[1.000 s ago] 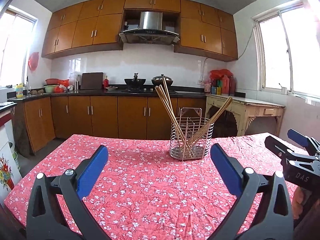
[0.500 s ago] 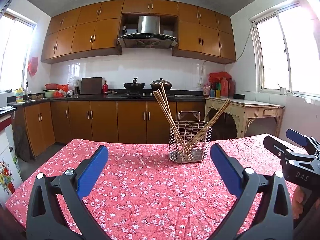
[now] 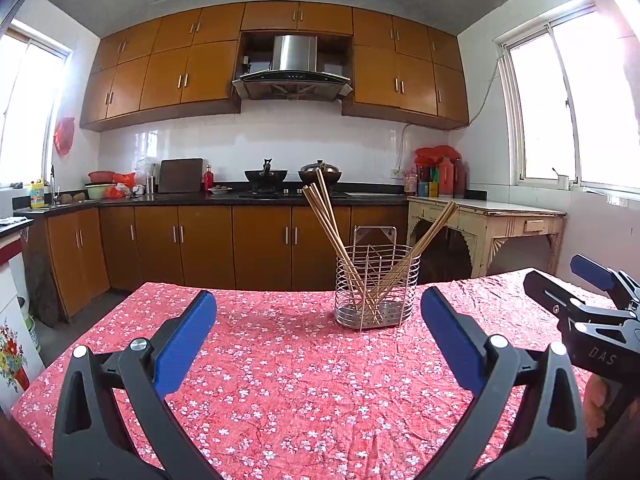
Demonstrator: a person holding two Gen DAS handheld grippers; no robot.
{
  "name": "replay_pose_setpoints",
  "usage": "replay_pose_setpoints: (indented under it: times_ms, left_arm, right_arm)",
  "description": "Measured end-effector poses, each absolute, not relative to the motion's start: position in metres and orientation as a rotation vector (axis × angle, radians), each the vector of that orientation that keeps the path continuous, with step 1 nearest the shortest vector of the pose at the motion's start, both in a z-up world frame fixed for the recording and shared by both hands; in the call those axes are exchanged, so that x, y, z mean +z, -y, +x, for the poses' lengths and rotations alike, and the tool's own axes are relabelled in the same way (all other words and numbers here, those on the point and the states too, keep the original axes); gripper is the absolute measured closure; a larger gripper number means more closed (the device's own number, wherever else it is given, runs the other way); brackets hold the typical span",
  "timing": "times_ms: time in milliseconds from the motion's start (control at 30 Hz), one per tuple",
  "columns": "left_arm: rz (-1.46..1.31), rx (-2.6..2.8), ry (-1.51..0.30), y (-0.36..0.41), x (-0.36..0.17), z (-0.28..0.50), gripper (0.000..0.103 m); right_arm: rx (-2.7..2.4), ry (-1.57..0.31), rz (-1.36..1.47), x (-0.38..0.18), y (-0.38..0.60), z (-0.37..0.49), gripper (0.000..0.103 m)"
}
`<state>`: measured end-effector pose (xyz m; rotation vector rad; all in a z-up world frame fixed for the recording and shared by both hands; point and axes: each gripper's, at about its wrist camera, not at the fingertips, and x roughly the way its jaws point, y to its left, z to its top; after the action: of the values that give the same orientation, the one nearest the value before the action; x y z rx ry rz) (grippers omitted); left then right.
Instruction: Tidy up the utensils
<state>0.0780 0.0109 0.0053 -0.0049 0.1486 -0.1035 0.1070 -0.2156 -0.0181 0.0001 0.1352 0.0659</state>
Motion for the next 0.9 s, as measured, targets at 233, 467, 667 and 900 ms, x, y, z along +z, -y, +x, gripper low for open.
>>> replay_pose_setpoints:
  times_ms: [233,467,667,900]
  left_arm:
    - [0.004,-0.094,-0.16,-0.0084,0.0018,0.0788,0.002]
    - [-0.006,-0.093,-0.172,-0.0099,0.0007,0.0795,0.002]
    - [-0.001,-0.091,-0.172,-0.0095,0.0005,0.0799,0.002]
    - [0.002,-0.086,-0.18,-0.0089,-0.0009,0.0801,0.002]
  right_arm:
    - [0.062,-0.15,0.004,-0.0204,0.2164,0.11,0.004]
    - [0.064,-0.152,0.008,-0.0201,0.2173,0.1104,0.004]
    - [0.067,-0.156,0.007,-0.0197,0.2173,0.1115,0.004]
    - [0.069,-0.162,0.009,-0.0204,0.2193,0.1127,0.004]
